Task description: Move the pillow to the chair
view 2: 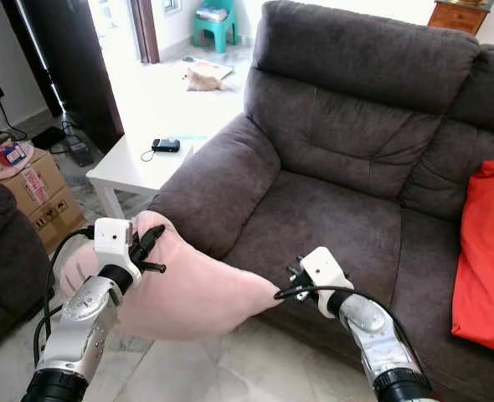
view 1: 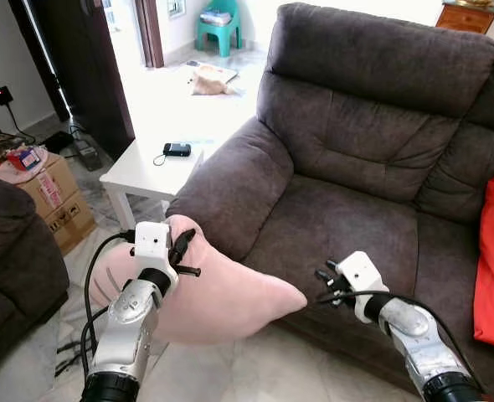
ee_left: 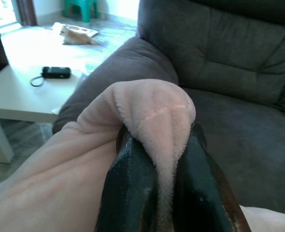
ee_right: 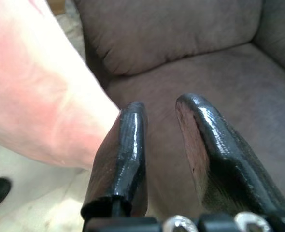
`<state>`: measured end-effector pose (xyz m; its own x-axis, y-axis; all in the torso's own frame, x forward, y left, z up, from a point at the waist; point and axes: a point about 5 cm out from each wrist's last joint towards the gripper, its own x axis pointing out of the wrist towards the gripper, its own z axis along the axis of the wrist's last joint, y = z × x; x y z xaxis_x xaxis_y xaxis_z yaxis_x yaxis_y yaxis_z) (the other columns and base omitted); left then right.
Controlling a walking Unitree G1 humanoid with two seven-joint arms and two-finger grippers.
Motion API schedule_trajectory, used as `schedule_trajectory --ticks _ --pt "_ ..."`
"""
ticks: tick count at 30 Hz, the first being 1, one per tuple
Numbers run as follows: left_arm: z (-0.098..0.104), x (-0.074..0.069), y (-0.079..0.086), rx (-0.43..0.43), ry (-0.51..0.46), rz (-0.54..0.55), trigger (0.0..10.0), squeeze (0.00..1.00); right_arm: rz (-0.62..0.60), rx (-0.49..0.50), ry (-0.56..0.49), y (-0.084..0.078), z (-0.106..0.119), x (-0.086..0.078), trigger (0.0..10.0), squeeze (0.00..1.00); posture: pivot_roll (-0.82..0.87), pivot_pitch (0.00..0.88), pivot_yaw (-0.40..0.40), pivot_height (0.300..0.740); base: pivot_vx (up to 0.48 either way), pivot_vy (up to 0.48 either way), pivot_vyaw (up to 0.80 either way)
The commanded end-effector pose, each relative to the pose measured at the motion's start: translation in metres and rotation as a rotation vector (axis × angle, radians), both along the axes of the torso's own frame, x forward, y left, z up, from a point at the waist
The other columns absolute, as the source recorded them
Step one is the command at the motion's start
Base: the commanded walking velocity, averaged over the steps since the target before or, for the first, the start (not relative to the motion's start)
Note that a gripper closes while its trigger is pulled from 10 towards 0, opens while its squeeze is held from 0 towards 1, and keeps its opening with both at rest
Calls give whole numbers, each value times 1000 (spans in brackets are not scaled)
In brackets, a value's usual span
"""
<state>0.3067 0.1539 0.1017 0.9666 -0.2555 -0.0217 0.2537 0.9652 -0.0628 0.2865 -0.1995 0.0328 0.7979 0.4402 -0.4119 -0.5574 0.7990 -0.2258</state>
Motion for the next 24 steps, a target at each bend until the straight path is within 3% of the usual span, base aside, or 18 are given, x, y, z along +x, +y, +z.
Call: schedule_trajectory --ticks 1,8,16,24 --pt "41 10 -10 -11 -163 -63 10000 0 7 -2 31 -2 -6 -5 10000 1000 6 0 -33 740 0 0 0" --pt "43 8 -22 -8 -138 -191 10000 0 81 -36 102 2 -21 -16 10000 1000 7 0 -23 740 0 0 0" --pt "43 7 -24 1 -125 -220 10000 0 133 -51 136 1 -27 -24 10000 1000 0 0 -15 740 0 0 0" --pt "44 8 -27 1 -121 -243 10000 0 198 -129 156 -1 -34 -32 10000 1000 -1 0 -13 740 0 0 0"
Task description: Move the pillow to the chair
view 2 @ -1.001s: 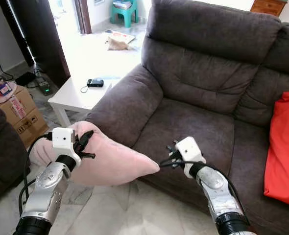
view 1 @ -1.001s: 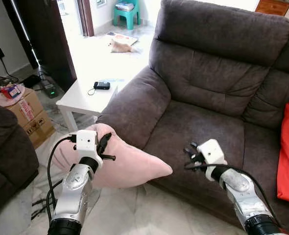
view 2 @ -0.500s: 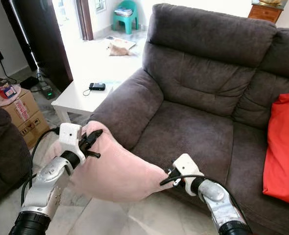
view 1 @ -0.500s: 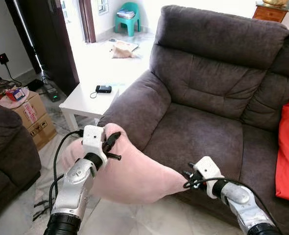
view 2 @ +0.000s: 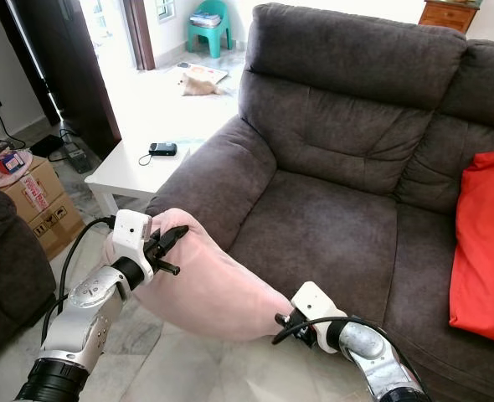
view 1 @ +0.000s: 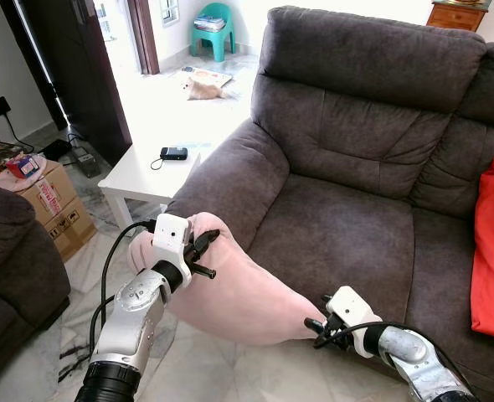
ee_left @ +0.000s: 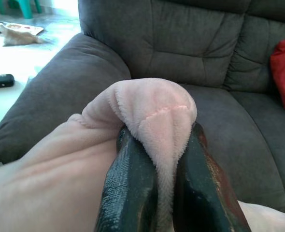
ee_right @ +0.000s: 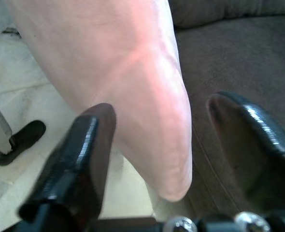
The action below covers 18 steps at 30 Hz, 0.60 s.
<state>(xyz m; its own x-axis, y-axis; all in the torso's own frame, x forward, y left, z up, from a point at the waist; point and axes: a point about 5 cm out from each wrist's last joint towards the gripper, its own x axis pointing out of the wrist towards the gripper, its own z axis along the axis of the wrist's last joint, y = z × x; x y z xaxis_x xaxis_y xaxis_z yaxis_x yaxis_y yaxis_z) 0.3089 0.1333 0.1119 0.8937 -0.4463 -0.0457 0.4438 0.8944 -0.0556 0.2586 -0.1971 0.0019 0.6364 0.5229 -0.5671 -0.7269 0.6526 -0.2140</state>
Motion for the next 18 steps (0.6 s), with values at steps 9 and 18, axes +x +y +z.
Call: schedule_trajectory --ticks 9,18 --pt "38 3 -12 -45 -137 -96 10000 0 -9 -148 52 -9 -18 -11 10000 0 8 0 -22 740 0 0 0" --pt "33 -3 -21 -44 -106 -173 10000 0 -49 -230 50 -12 -24 -11 10000 0 9 0 -21 740 0 0 0"
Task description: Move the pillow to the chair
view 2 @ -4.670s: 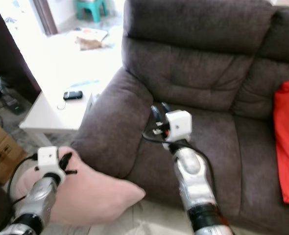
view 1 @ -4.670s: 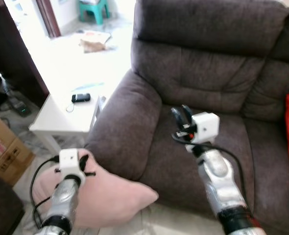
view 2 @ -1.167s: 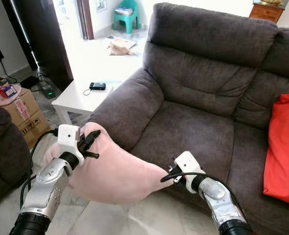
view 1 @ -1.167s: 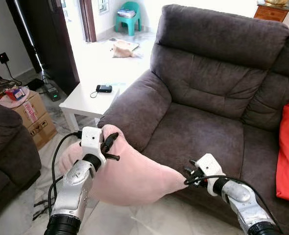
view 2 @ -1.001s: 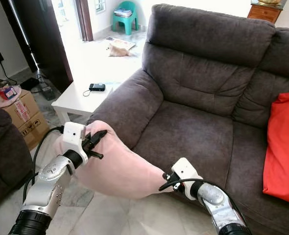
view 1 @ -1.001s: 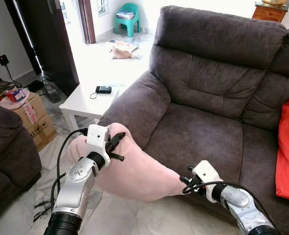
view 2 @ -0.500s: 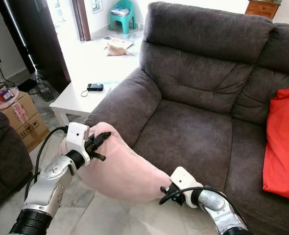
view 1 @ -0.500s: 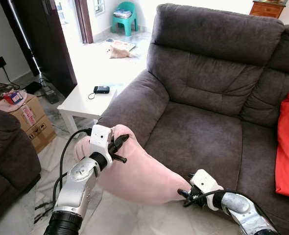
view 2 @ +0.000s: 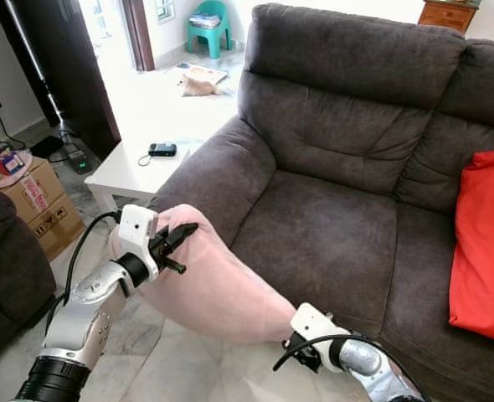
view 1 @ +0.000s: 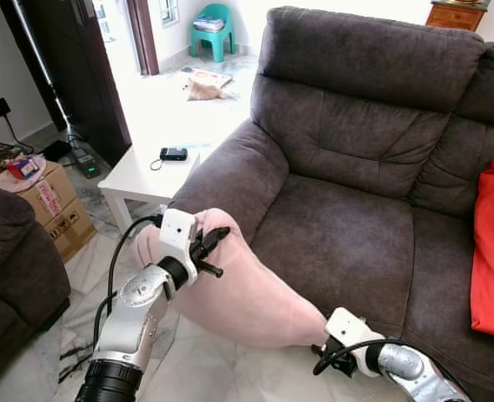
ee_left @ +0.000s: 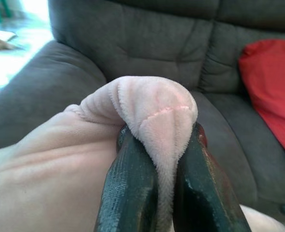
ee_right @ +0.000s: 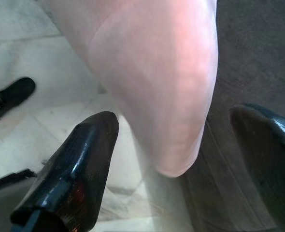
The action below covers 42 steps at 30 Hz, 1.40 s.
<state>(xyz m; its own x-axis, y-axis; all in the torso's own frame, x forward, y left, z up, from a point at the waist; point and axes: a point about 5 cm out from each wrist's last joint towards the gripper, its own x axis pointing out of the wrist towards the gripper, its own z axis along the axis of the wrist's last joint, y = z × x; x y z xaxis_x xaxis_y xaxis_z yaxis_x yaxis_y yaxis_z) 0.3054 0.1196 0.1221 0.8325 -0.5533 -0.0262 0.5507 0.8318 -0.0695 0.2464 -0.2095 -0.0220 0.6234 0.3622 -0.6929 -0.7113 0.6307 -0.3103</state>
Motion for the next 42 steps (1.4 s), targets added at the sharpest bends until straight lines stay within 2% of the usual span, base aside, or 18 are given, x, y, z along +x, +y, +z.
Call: schedule_trajectory --ticks 1,9,12,15,18,19,21,22,28,32,42 --pt "23 0 -8 -33 -92 -53 10000 0 0 -27 4 0 -2 0 10000 0 13 0 -24 740 0 0 0" --pt "23 0 -7 -33 -88 -66 10000 0 -35 -68 -4 -3 -5 0 10000 0 15 0 -21 740 0 0 0" --pt "24 0 -6 -33 -89 -67 10000 0 -27 -87 10 -4 -8 -3 10000 0 16 0 -20 740 0 0 0" --pt "24 0 -7 -32 -89 -69 10000 0 16 -120 66 -4 -15 -11 10000 0 15 0 -19 740 0 0 0" --pt "25 0 -7 -33 -90 -70 10000 0 24 -126 61 -3 -15 -12 10000 0 16 0 -20 740 0 0 0" --pt "25 0 -7 -34 -91 -69 10000 0 19 -118 64 -2 -16 -13 7098 0 14 0 -18 740 0 0 0" --pt "25 0 -8 -34 -91 -68 10000 0 18 -113 66 -2 -16 -13 7098 0 15 0 -19 740 0 0 0" --pt "25 0 -8 -35 -92 -68 10000 0 32 -102 78 1 -18 -15 0 0 18 0 -19 740 0 0 0" --pt "26 0 -6 -36 -91 -63 10000 0 20 -81 87 4 -19 -16 0 0 23 0 -20 740 0 0 0" --pt "27 1 -6 -40 -94 -59 10000 0 8 -112 103 1 -22 -19 196 0 22 0 -20 740 0 0 0" --pt "25 1 -7 -39 -89 -59 10000 0 -23 -85 104 0 -23 -20 0 0 16 0 -16 740 0 0 0"
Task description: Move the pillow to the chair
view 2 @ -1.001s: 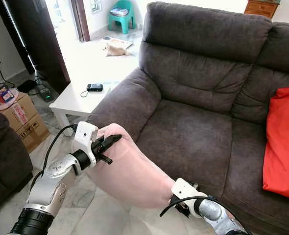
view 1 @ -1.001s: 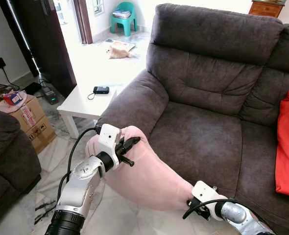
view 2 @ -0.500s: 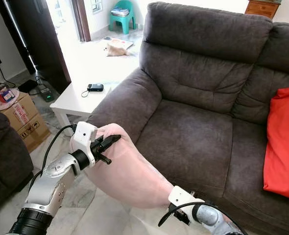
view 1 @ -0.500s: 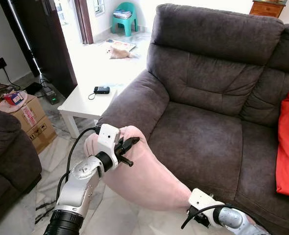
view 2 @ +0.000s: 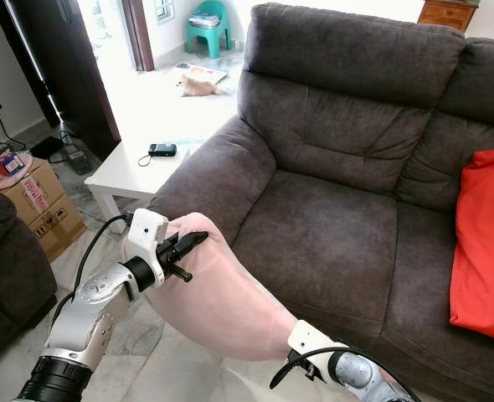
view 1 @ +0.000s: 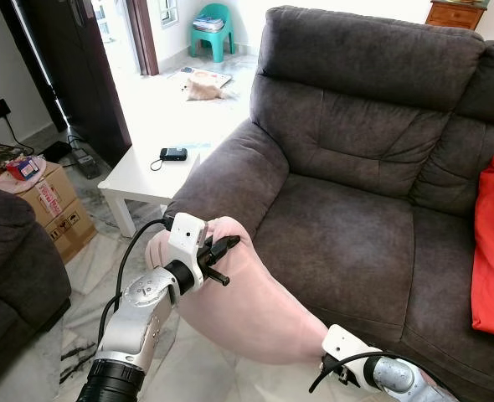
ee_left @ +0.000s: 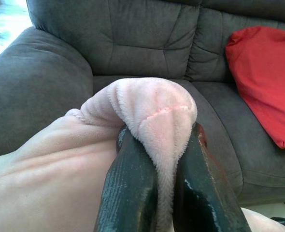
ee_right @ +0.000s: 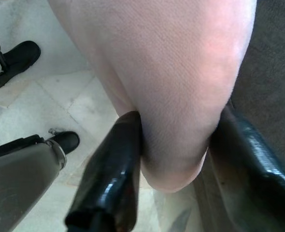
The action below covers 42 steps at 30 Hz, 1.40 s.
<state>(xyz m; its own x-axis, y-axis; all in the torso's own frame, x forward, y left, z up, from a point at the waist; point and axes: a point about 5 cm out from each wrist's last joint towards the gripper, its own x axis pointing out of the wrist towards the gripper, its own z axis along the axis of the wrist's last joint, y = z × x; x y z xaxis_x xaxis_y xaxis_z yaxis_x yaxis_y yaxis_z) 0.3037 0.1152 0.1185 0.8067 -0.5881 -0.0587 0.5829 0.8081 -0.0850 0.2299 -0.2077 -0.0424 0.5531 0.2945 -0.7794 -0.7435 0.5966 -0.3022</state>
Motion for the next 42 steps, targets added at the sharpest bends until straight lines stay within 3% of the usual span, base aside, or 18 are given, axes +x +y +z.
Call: schedule_trajectory --ticks 1,21,26,27,28,29,33,35,36,39,42 --pt "29 3 -2 -48 -123 -15 10000 0 -33 16 10 -2 -2 -3 0 0 14 0 -15 740 0 0 0" --pt "22 3 0 -36 -111 7 10000 0 -54 76 -36 -3 4 1 0 0 0 0 -11 740 0 0 0" --pt "10 4 8 28 -85 66 10000 0 -164 86 -137 -16 16 11 0 0 -6 0 -10 740 0 0 0" --pt "5 5 13 69 -81 106 10000 0 -216 93 -168 -21 20 14 4078 0 -7 0 -10 740 0 0 0" --pt "3 5 16 77 -79 124 10000 0 -248 114 -187 -23 23 16 10000 0 -11 0 -10 740 0 0 0" --pt "2 5 17 78 -77 134 10000 0 -267 129 -199 -25 25 17 10000 0 -11 0 -10 740 0 0 0" --pt "-9 5 30 124 -52 236 10000 0 -433 279 -418 -31 57 36 10000 0 -21 0 -11 740 0 0 0" --pt "-10 5 31 131 -50 253 10000 0 -453 297 -453 -31 62 38 10000 0 -23 0 -11 740 0 0 0" --pt "-12 5 34 135 -54 296 10000 0 -479 357 -518 -28 76 43 10000 0 -21 0 -14 740 0 0 0" --pt "-12 7 38 158 -77 360 10000 0 -478 424 -575 -16 92 46 10000 0 -22 0 -21 740 0 0 0" --pt "-4 9 37 176 -153 430 10000 0 -446 515 -612 10 110 43 10000 0 -19 0 -27 740 0 0 0"
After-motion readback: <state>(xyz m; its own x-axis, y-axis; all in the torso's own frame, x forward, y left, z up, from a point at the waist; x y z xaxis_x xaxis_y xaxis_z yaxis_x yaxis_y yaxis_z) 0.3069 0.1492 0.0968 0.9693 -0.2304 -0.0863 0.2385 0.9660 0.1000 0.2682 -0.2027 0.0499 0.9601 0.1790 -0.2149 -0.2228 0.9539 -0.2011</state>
